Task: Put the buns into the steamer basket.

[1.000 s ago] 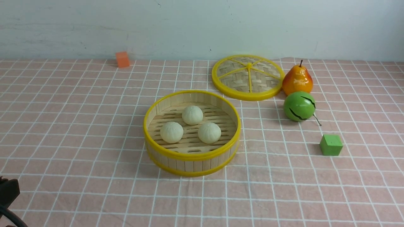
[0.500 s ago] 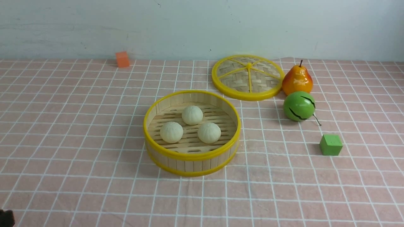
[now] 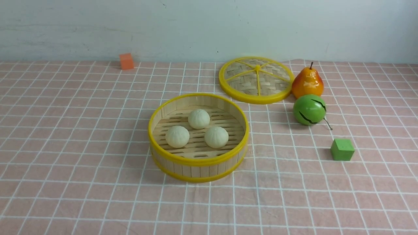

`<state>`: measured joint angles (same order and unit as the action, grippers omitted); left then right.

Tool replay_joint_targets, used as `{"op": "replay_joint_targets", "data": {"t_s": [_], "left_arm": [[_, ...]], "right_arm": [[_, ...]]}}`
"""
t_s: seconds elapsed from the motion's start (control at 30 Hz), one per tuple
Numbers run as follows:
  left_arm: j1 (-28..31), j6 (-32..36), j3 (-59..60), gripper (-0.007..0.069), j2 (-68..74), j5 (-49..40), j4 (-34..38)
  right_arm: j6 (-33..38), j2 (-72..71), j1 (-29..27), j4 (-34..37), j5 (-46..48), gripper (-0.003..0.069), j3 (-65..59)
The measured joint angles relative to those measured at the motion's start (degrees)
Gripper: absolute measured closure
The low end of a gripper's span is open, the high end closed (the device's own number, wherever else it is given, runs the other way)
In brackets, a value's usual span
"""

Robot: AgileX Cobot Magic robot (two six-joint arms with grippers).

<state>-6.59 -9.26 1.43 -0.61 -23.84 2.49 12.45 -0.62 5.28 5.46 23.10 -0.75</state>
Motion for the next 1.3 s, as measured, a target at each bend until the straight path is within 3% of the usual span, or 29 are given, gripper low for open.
{"op": "replay_joint_targets", "data": {"t_s": [1.3], "left_arm": [[0.00, 0.23, 0.20, 0.0638, 0.00, 1.24, 0.57]], "right_arm": [[0.00, 0.00, 0.00, 0.00, 0.00, 0.0597, 0.00]]}}
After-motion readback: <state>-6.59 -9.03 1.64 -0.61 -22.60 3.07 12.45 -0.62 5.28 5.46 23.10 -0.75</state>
